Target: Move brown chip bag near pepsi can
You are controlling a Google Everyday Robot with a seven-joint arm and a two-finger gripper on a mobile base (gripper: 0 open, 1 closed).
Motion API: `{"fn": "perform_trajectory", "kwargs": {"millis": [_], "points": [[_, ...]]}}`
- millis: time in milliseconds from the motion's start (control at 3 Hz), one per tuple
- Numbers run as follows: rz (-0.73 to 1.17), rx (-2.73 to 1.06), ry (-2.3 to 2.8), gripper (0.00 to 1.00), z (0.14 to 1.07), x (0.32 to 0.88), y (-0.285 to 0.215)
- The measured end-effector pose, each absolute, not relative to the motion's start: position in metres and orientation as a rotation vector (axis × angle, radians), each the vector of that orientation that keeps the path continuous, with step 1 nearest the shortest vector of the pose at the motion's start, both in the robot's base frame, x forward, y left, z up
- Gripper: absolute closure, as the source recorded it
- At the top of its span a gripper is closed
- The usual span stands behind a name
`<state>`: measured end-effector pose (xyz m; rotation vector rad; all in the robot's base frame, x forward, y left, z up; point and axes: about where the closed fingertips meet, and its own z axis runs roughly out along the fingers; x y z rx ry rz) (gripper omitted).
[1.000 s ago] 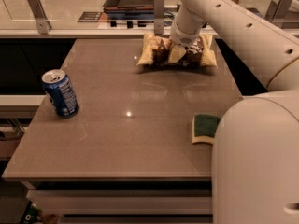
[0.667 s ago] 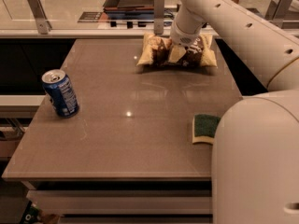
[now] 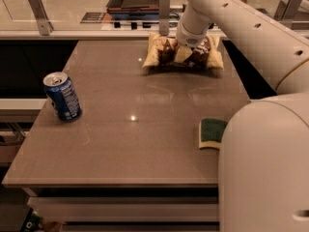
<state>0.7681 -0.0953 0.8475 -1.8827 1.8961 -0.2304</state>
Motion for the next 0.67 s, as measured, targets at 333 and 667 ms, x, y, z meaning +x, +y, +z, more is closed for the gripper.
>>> {"fn": "perform_trajectory", "kwargs": {"millis": [333, 667], "points": [[-0.230, -1.883, 1.896, 1.00, 0.8478, 0.7680, -0.0953], [-0.230, -1.883, 1.896, 1.00, 0.8479, 0.7680, -0.0953]]}}
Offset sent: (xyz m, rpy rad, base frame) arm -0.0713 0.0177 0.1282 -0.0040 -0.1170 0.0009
